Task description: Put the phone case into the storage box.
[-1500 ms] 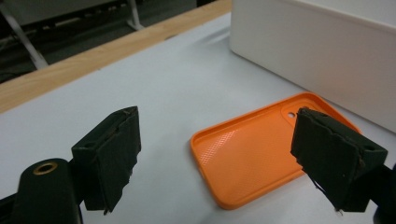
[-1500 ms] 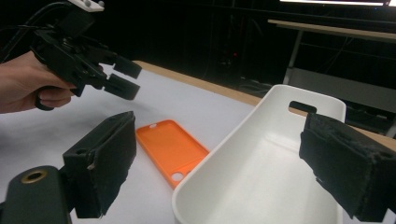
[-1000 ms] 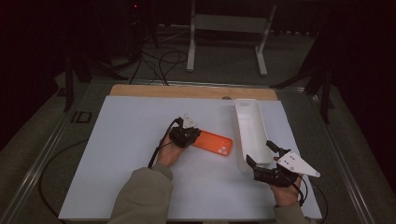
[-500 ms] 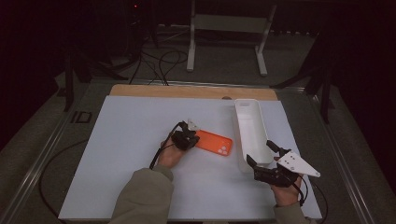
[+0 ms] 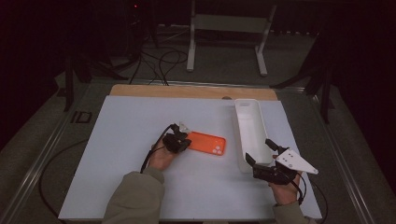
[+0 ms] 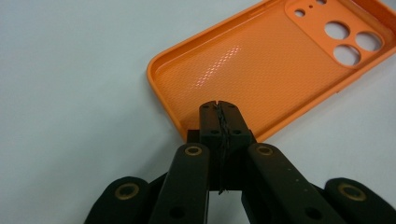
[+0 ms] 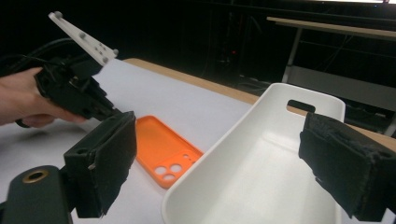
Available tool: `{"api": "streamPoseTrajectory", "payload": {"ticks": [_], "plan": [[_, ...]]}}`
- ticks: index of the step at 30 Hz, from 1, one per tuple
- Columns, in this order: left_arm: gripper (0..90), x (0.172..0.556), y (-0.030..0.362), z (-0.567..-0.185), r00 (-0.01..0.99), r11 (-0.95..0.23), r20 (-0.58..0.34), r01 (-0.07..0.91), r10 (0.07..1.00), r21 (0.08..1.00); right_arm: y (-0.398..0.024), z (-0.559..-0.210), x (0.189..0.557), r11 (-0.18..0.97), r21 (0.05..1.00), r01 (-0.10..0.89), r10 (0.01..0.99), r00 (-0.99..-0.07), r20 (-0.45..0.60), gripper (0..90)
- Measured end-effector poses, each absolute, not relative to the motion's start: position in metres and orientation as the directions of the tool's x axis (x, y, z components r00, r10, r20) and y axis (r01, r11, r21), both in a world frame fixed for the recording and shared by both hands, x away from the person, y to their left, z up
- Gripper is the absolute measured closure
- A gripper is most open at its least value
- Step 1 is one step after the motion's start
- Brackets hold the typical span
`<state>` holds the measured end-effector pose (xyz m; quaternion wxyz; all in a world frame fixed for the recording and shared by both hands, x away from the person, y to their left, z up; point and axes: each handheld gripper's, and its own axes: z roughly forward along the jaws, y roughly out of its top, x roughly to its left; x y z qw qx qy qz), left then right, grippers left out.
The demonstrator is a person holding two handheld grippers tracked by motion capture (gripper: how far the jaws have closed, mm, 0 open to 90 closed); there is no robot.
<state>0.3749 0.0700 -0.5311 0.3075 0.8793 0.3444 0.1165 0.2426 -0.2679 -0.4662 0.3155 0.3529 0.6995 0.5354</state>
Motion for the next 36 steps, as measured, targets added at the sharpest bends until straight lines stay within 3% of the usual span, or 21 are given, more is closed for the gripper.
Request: {"api": "streamPoseTrajectory", "payload": {"ticks": [14, 36], "plan": [[90.0, 0.342, 0.117, -0.531, 0.722, -0.576, 0.030, 0.526, 0.691, 0.625, -0.261, -0.468, 0.254, 0.187, 0.967, 0.171, 0.820, -0.570, -0.058, 11.0], [90.0, 0.276, 0.185, -0.534, 0.668, -0.496, -0.006, 0.558, 0.744, 0.665, -0.261, -0.469, 0.262, 0.180, 0.966, 0.188, 0.809, -0.587, -0.037, 11.0]]}}
